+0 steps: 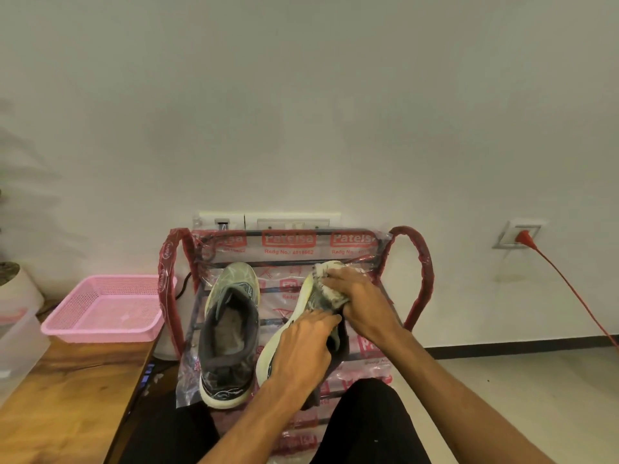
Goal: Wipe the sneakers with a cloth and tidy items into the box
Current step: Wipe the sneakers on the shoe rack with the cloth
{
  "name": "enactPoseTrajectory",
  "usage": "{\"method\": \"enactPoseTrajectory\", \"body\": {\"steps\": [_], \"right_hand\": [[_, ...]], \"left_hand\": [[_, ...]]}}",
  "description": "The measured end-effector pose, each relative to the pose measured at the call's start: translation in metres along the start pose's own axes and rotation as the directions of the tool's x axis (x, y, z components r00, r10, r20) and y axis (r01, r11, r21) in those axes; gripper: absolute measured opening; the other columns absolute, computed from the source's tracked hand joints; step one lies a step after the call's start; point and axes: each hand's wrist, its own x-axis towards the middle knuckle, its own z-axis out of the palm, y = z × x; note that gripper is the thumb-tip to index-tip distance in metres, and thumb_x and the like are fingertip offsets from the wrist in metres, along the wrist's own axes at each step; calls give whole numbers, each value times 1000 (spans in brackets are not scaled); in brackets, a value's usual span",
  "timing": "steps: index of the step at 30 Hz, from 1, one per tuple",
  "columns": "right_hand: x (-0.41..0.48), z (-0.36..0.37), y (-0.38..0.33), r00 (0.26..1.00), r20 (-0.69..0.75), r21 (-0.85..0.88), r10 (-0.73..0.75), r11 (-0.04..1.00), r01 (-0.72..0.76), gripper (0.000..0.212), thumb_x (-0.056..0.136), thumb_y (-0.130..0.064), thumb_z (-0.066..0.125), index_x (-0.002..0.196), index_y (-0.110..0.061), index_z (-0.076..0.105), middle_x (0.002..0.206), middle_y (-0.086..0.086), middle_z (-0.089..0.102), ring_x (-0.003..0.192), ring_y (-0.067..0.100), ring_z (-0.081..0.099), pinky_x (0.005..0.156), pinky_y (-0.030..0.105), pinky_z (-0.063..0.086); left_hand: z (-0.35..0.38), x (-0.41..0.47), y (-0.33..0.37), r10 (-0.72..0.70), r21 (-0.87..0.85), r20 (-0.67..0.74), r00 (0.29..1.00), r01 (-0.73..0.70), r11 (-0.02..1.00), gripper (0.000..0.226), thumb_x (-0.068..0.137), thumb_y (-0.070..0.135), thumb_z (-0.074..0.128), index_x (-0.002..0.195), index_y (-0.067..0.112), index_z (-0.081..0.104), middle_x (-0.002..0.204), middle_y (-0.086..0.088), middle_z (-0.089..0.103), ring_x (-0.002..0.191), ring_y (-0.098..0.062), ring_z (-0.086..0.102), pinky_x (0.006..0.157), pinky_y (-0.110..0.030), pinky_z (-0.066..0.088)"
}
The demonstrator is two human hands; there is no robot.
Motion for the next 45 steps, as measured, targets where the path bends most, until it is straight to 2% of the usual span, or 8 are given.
{"method": "enactPoseTrajectory", "body": {"steps": [4, 7, 12, 17, 22, 32, 37, 45], "right_hand": [[-6, 4, 16, 968, 95, -157, -231, 957, 243, 49, 79, 2, 73, 124, -18, 67, 137, 1, 59, 135, 26, 45, 111, 40, 35], [1, -7, 20, 984, 97, -295, -147, 940, 170, 51, 74, -13, 83, 123, -20, 68, 137, 2, 59, 131, 29, 50, 104, 46, 44], [5, -6, 3, 963, 179, -65, -201, 974, 215, 35, 85, -6, 68, 118, -18, 72, 144, 0, 51, 138, 18, 38, 117, 31, 27], [8, -11, 9, 992, 80, -273, -100, 955, 118, 40, 81, -18, 77, 120, -21, 70, 150, 4, 44, 141, 24, 36, 114, 40, 31], [8, -3, -14, 982, 139, -51, -129, 989, 137, 29, 85, -4, 65, 112, -9, 74, 147, 6, 47, 138, 21, 36, 115, 36, 30], [16, -12, -8, 956, 245, -112, -163, 974, 195, 22, 86, -16, 70, 107, -11, 75, 149, 3, 45, 137, 19, 36, 114, 34, 32], [23, -24, 5, 978, 178, -399, -112, 900, 176, 37, 87, -20, 71, 124, -20, 68, 159, 2, 29, 146, 23, 23, 119, 35, 17], [7, -13, 20, 989, 113, -66, 94, 994, -87, 56, 85, 9, 57, 132, -22, 61, 156, 2, 34, 145, 21, 28, 116, 34, 28]], "left_hand": [[8, -6, 7, 37, 51, 9, 999, -37, 998, 44, 72, -3, 66, 109, 21, 68, 109, 4, 69, 103, -15, 62, 82, -25, 48], [11, -3, 4, 31, 57, 5, 1000, -31, 998, 57, 50, -10, 78, 99, 18, 75, 98, 1, 74, 92, -17, 69, 76, -27, 55], [3, -3, 1, -25, 40, -8, 1000, 25, 999, 47, 83, -1, 49, 123, 22, 61, 126, 4, 61, 118, -14, 53, 93, -25, 40], [-2, 0, 2, -5, 38, 4, 1000, 5, 999, 55, 86, -3, 47, 137, 20, 52, 141, 2, 52, 132, -14, 44, 108, -26, 31], [4, -3, -7, -48, 20, -30, 998, 48, 999, 45, 82, 1, 49, 118, 24, 63, 123, 5, 63, 113, -13, 54, 88, -23, 40], [2, -4, -5, -25, 23, -33, 999, 25, 999, 52, 83, -1, 49, 128, 23, 58, 132, 5, 59, 122, -12, 51, 97, -24, 38], [3, -5, 1, -27, 10, -32, 999, 27, 1000, 58, 83, -6, 53, 136, 18, 54, 139, 0, 55, 130, -17, 47, 106, -31, 38], [-9, -10, -8, -289, 12, -88, 953, 291, 957, 52, 88, 18, 53, 137, 26, 36, 132, 6, 53, 116, -17, 53, 90, -30, 42]]}}
